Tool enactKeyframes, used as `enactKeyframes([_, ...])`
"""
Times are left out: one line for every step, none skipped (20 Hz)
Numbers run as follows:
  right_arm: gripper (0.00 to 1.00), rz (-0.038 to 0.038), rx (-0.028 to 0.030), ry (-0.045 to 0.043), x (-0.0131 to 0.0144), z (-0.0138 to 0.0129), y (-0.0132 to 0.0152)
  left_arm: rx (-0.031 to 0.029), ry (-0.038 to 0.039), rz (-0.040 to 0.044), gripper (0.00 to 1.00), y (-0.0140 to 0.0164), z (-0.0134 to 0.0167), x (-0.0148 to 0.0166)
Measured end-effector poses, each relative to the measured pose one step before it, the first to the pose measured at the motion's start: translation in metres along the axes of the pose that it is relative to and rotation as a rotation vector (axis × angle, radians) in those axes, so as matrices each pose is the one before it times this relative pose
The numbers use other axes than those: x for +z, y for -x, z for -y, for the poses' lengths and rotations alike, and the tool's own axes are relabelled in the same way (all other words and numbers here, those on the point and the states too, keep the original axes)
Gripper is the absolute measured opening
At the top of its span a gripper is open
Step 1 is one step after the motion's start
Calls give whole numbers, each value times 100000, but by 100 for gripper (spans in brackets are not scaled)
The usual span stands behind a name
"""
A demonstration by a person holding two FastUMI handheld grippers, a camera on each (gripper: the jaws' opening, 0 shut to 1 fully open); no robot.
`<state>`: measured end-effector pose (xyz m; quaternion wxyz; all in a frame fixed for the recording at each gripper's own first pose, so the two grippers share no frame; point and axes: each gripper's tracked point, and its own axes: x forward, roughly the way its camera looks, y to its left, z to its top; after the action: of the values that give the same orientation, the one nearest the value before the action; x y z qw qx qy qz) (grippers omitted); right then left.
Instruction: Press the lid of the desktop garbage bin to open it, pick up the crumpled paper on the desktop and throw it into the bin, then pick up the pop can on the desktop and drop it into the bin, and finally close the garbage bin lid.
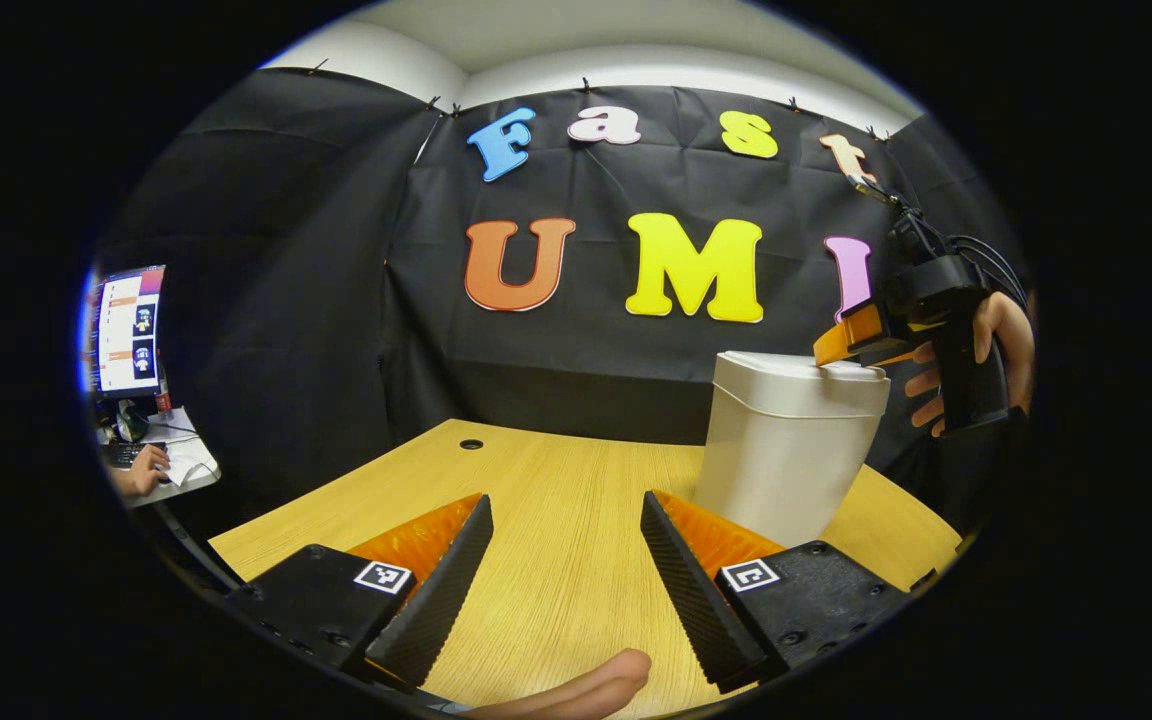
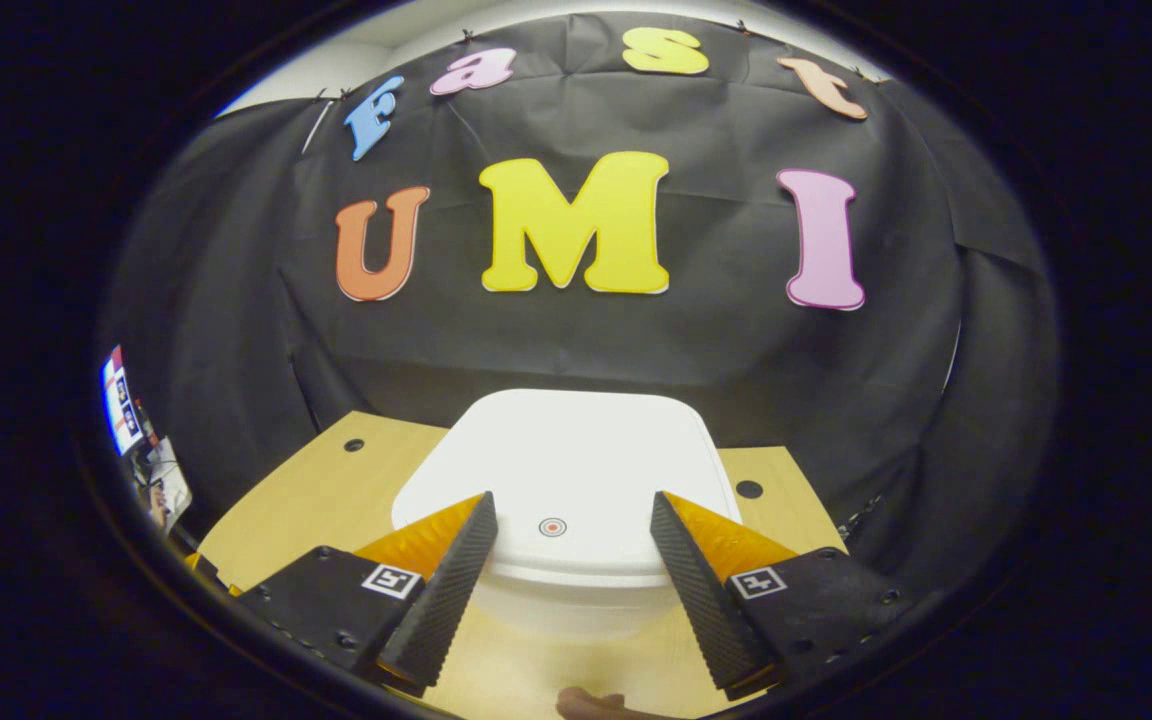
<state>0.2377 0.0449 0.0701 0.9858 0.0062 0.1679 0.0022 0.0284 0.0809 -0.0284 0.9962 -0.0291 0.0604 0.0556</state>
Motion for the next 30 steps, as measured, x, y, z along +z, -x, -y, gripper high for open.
enactKeyframes([96, 699, -506, -508, -136, 52, 25, 18, -217, 118, 96, -19, -4, 21])
enactKeyframes([97, 694, -1013, -1210, -186, 50, 225, -57, -177, 14, 96, 14, -53, -34])
enactKeyframes([97, 1206, -1057, -922, -8, -11, 67, -269, -255, -23, 97, -4, 132, -38])
enactKeyframes([97, 1028, -668, 34, -182, -104, -19, -231, -304, 0, 96, -22, 107, 9])
enactKeyframes([98, 1771, -591, 941, 12, -82, -111, 23, -112, 202, 96, 53, -23, 41])
enactKeyframes([97, 882, -191, 892, -138, -14, -6, -4, 86, 67, 96, -24, -13, 107])
enactKeyframes([97, 1034, 386, -260, -126, 0, -29, -60, 198, -228, 96, -4, 38, 6])
enactKeyframes([99, 418, 633, -914, -9, 11, -31, -152, 52, -173, 96, -47, 55, -105])
enactKeyframes([98, -1441, 963, -1872, -331, 51, -229, 102, 63, -183, 96, -32, -36, -32])
enactKeyframes([98, 2389, 1046, -2632, 152, -12, 63, 13, 25, -302, 96, -11, -16, -141])
enactKeyframes([98, -340, 503, 1025, -454, 55, -44, -81, 61, -216, 96, 31, 39, -48])
enactKeyframes([98, 2161, 171, 0, 635, -81, 149, -88, 15, -119, 96, 4, 2, -52])
enactKeyframes([99, 1248, 280, -160, -81, 28, -205, -121, -157, 109, 96, -11, 69, 48])
enactKeyframes([97, 3929, 366, -52, 395, -65, 168, -217, -352, 218, 97, 23, 50, 96])
enactKeyframes([97, 3751, 239, 765, 62, 51, -188, -277, -511, 591, 96, 46, 77, 153])
enactKeyframes([96, 3938, -7, 604, -22, -78, 110, -173, -374, 645, 96, 19, 6, -33])
enactKeyframes([96, 4513, 38, -82, 190, 61, 92, 15, -24, 595, 96, 18, 25, 18])
enactKeyframes([96, 3675, 267, 167, -163, -72, 3, -65, 33, 478, 96, -38, 47, 82])
enactKeyframes([96, 2690, 765, 689, -103, -44, 11, -30, -95, 469, 96, 6, 132, 98])
enactKeyframes([96, 2333, 524, 159, -77, 3, 66, -129, -436, 347, 96, 16, 190, 34])
enactKeyframes([96, 1902, 43, -391, 69, 85, 113, -185, -1044, 84, 96, -45, 262, -18])
enactKeyframes([96, 1077, -451, 383, -150, 191, 253, 176, -970, 316, 96, 9, 334, -39])
enactKeyframes([96, 1195, -636, 1049, 59, 217, 330, 1, -969, 421, 96, 26, 43, 87])
enactKeyframes([96, 681, -204, 1022, -41, 35, 494, -259, -911, 480, 96, -35, 217, -34])
enactKeyframes([95, 504, 480, 1016, -26, -23, 700, -329, -592, 594, 96, 66, 308, 107])
enactKeyframes([95, -345, -587, 2346, -382, 189, 758, -299, -250, 724, 96, -33, 217, 98])
enactKeyframes([95, 249, -1617, 2635, -345, 578, 894, -450, 93, 564, 96, 95, 226, 158])
enactKeyframes([94, -254, -1177, 2122, -54, 321, 1116, -273, 257, 293, 96, -19, 233, 63])
enactKeyframes([94, 1065, -268, 2543, -241, 188, 1244, -54, -304, 227, 96, -4, 162, 14])
enactKeyframes([94, 2234, -389, 2767, 269, 264, 1349, -290, -609, 626, 96, 217, 230, 146])
